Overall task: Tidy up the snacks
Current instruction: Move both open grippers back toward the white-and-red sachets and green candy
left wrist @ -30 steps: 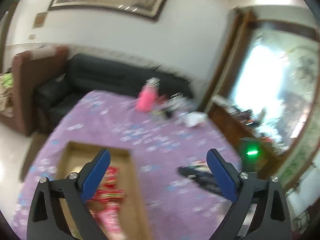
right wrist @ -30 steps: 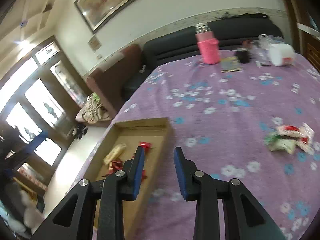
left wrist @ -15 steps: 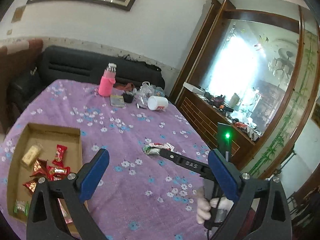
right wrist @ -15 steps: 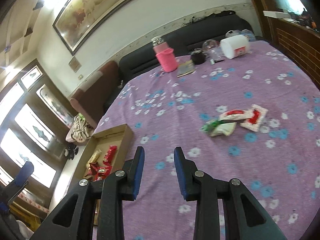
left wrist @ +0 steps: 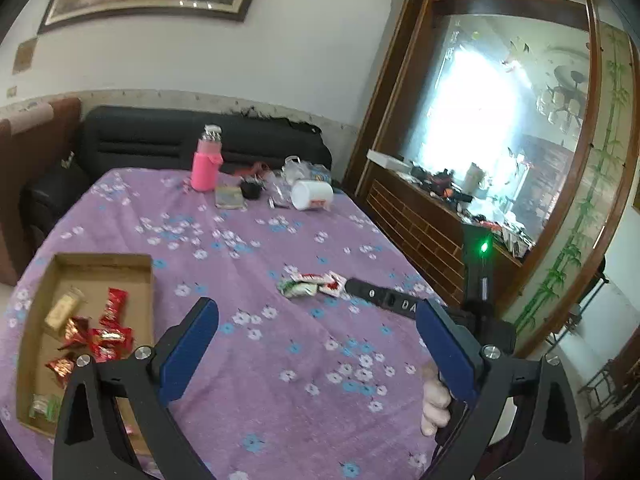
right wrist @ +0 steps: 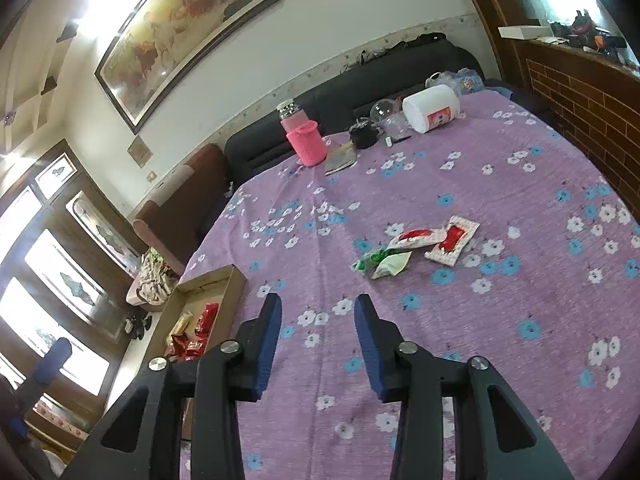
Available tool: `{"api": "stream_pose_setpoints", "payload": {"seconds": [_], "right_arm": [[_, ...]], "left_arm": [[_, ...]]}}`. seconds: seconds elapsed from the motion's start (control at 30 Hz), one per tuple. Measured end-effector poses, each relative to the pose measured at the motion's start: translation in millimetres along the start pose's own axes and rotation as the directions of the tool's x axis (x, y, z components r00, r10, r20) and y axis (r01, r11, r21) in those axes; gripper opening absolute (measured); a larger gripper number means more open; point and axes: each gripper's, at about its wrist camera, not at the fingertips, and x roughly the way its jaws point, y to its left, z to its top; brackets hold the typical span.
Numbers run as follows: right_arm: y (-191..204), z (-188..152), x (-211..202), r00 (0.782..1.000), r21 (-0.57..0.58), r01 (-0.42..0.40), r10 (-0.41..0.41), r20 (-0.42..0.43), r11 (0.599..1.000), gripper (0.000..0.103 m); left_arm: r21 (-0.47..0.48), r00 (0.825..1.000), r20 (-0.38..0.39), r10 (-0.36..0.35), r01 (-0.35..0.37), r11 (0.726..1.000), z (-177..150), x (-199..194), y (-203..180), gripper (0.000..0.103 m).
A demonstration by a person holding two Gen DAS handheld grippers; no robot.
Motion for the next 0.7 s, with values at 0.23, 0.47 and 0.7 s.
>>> {"api": "stream_pose_setpoints", "payload": {"seconds": [0.23, 0.47, 0.7], "right_arm": [[-31, 7, 15, 0.998, 0.023, 0.055, -0.055, -0.026, 0.998, 0.041], [-92, 34, 23, 0.991, 0.118, 0.13, -0.129, -0.019, 0.984, 0.041], [-117, 57, 62, 0.974, 0.109, 0.222, -0.214, -0.078, 0.969, 0.041]], "left_arm": [[-0.005, 0.992, -0.126, 0.012, -0.013, 1.0, -18, 49, 9, 0.099], [-0.003, 0.959, -0.278, 0.046, -0.049, 0.999, -54, 105, 25, 0.099], [-0.02, 0.928, -0.37, 0.041, -0.053, 0.998, -76, 148, 40, 0.099]]}}
